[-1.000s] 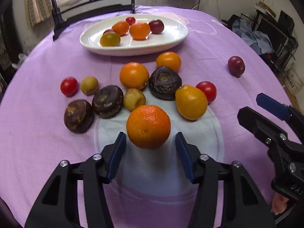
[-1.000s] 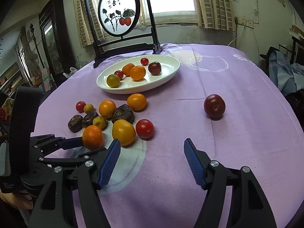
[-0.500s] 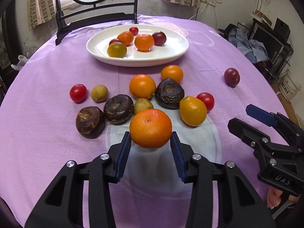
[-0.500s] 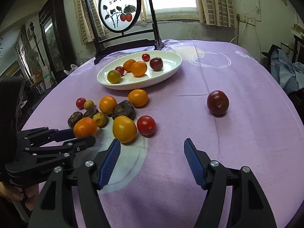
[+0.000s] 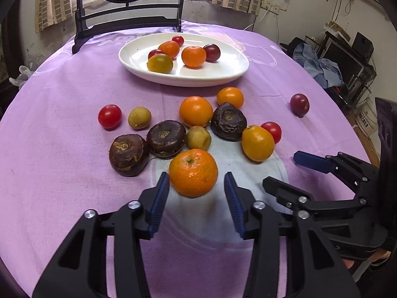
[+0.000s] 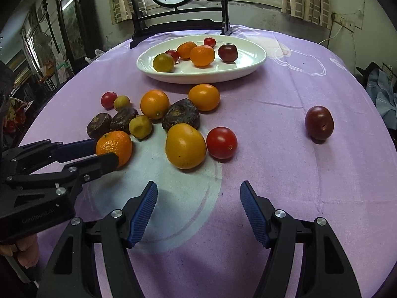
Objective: Organize fruits
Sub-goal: 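Grasp a tangerine with the left tool, then grasp the yellow tomato with the right tool while the left holds the tangerine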
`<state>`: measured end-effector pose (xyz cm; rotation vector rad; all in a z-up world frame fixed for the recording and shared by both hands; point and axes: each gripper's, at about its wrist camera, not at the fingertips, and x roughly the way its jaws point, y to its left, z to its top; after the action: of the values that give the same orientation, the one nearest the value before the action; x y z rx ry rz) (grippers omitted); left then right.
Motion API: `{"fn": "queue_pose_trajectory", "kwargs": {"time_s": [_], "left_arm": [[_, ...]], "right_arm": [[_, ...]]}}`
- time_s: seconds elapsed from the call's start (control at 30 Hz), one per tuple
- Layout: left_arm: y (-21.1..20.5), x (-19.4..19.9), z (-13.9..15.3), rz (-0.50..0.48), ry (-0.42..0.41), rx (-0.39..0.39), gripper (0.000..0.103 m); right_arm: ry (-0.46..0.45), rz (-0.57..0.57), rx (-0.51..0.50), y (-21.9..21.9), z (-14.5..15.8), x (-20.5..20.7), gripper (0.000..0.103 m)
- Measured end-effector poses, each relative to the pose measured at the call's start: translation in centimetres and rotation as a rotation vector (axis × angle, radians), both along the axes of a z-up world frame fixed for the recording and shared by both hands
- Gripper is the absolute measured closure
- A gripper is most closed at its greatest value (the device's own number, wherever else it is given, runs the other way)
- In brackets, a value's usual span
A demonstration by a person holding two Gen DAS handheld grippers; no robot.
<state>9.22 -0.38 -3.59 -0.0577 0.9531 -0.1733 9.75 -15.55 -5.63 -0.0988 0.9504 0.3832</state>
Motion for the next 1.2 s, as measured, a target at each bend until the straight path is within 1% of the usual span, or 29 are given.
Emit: {"fn": "queue_pose_trajectory", "kwargs": {"time_s": [0.1, 0.17, 0.2, 0.23, 0.27, 0.3, 0.4, 0.47, 0.5, 0.6, 0.67, 0.77, 0.83, 0.87, 0.93, 1.07, 1.2], "left_arm": [[-0.2, 1.0, -0.6, 0.011, 0.021, 0.002, 0.055], [-0.4, 1.8, -1.3, 0.016, 0.052, -0.004, 0.055], [-0.5, 1.9, -1.4, 0.019, 0.036, 0.001, 0.055], [-0.8, 1.9, -1.4, 0.018, 0.028, 0.026, 0.056], [-0.9, 1.9, -1.4, 0.019, 0.024, 0.048, 0.059], [-0.9, 1.9, -1.5, 0.014, 0.016, 0.054, 0.059], [-0.2, 1.6, -1.2, 0.035, 0.013, 0.029, 0.06], [0.2, 1.1, -0.6, 0.046, -0.022, 0.026, 0.06], [0.4, 0.9, -0.2, 0.049, -0.046, 0.027, 0.06], [1.1, 0.4, 0.8, 0.053, -0.096, 0.0, 0.06], [1.7, 0.5, 0.8, 0.052, -0.09, -0.028, 0.06], [2.6, 0.9, 0.3, 0.056, -0.047, -0.073, 0.06], [3.2, 1.0, 0.2, 0.061, -0.033, -0.103, 0.06], [3.3, 1.0, 0.2, 0.064, -0.034, -0.102, 0.06], [3.4, 0.9, 0.1, 0.07, -0.041, -0.093, 0.06], [3.4, 0.9, 0.2, 0.069, -0.045, -0.093, 0.06], [3.3, 0.9, 0.1, 0.07, -0.053, -0.081, 0.06]], "right_arm": [[0.0, -0.001, 0.012, -0.1, -0.1, -0.1, 0.034], [0.003, -0.004, 0.022, -0.4, -0.1, -0.2, 0.034], [0.001, -0.005, 0.025, -0.5, 0.0, -0.2, 0.034], [-0.001, -0.004, 0.029, -0.6, 0.1, -0.2, 0.034], [-0.004, -0.001, 0.032, -0.5, 0.2, -0.3, 0.034], [-0.005, 0.004, 0.032, -0.5, 0.2, -0.3, 0.034], [-0.002, 0.024, 0.015, 0.1, 0.1, -0.4, 0.034], [0.005, 0.034, -0.006, 0.6, -0.2, -0.4, 0.039], [0.013, 0.041, -0.017, 0.9, -0.4, -0.3, 0.045], [0.005, 0.042, -0.043, 1.6, -0.4, 0.2, 0.047], [0.003, 0.036, -0.051, 2.0, -0.4, 0.9, 0.048], [0.007, 0.023, -0.053, 2.7, -0.4, 2.1, 0.048], [0.006, 0.022, -0.058, 3.2, -0.4, 2.6, 0.051], [0.004, 0.021, -0.061, 3.4, -0.4, 2.8, 0.053], [-0.007, 0.012, -0.079, 3.7, -0.4, 2.9, 0.065], [0.006, -0.011, -0.054, 3.1, -0.2, 2.7, 0.065], [-0.005, -0.014, -0.005, 2.0, 0.6, 1.3, 0.065]]}}
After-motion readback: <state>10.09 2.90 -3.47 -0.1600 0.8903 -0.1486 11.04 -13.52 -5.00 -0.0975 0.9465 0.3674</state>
